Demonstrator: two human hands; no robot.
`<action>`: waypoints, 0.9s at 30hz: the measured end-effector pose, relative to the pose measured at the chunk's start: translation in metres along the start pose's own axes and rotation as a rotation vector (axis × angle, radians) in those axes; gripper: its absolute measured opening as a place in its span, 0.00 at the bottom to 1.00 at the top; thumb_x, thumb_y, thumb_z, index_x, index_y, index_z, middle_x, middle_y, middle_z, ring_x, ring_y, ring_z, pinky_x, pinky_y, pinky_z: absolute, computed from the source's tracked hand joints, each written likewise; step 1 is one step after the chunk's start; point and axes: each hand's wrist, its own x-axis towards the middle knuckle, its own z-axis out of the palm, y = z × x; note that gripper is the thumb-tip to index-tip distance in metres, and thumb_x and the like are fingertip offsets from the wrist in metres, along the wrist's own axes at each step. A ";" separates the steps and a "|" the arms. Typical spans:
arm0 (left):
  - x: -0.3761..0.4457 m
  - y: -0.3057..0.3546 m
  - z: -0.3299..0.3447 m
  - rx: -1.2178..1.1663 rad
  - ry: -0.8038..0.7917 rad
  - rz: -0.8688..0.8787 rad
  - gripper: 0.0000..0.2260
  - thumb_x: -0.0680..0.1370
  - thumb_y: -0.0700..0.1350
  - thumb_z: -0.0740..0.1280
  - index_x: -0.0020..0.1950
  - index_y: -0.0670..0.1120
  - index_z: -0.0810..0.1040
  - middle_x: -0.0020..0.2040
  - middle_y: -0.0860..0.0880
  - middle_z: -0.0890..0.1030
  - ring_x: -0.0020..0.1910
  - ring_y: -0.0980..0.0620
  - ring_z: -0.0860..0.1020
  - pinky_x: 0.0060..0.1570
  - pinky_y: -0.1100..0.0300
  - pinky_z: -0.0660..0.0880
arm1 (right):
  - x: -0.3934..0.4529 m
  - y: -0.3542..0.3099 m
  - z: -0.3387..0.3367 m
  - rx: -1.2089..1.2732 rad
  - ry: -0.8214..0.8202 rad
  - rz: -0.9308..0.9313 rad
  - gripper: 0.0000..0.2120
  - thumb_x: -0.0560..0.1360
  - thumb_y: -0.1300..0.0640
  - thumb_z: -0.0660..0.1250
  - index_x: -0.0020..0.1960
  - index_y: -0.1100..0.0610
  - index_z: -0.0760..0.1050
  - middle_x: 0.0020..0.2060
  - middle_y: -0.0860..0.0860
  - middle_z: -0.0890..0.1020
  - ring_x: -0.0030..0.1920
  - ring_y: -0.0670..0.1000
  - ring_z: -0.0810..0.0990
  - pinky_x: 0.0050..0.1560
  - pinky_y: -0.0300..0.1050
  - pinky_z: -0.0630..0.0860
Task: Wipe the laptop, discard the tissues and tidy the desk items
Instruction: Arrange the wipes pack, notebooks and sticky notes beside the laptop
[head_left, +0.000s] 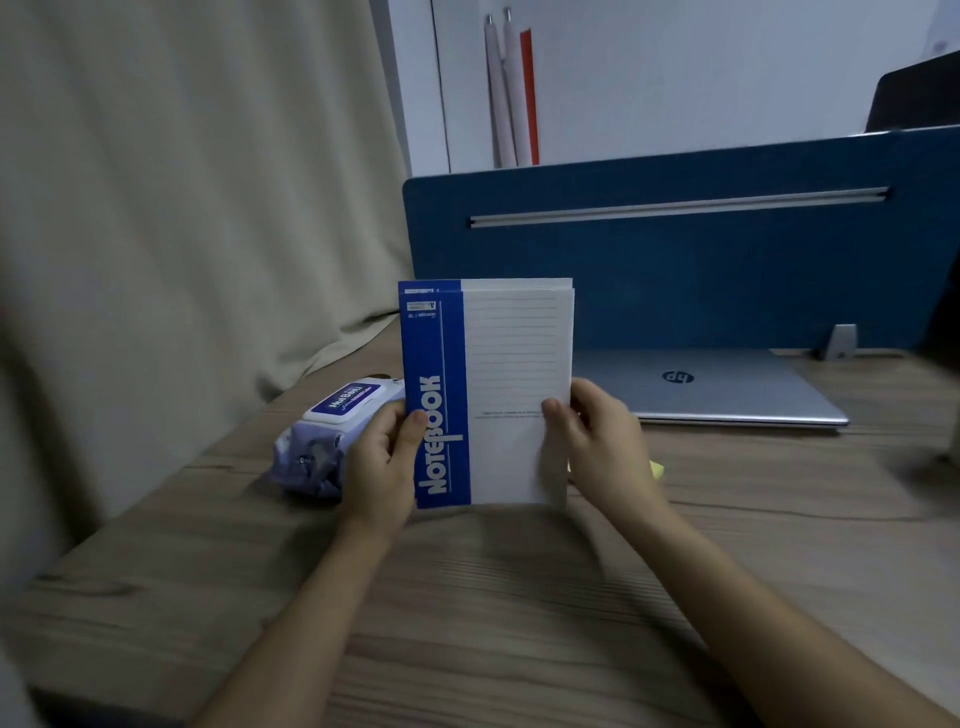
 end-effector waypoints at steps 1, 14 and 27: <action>0.001 -0.001 0.000 0.019 0.000 -0.001 0.04 0.80 0.50 0.63 0.48 0.56 0.77 0.44 0.62 0.84 0.45 0.64 0.81 0.42 0.71 0.76 | 0.000 0.002 0.000 0.012 -0.001 0.005 0.10 0.80 0.53 0.63 0.49 0.60 0.77 0.40 0.53 0.83 0.42 0.56 0.79 0.43 0.53 0.74; -0.001 -0.017 -0.003 0.127 -0.164 -0.123 0.05 0.80 0.45 0.67 0.51 0.55 0.78 0.44 0.57 0.85 0.36 0.57 0.82 0.35 0.67 0.77 | 0.007 0.023 -0.005 0.365 -0.175 0.242 0.10 0.81 0.55 0.61 0.49 0.59 0.79 0.37 0.55 0.82 0.34 0.49 0.83 0.37 0.49 0.82; 0.007 -0.014 -0.012 -0.026 0.042 -0.105 0.15 0.78 0.38 0.68 0.50 0.59 0.84 0.48 0.61 0.85 0.53 0.62 0.81 0.56 0.64 0.77 | 0.010 0.017 -0.013 0.720 -0.398 0.686 0.08 0.75 0.65 0.67 0.53 0.67 0.78 0.43 0.62 0.85 0.38 0.56 0.85 0.35 0.44 0.82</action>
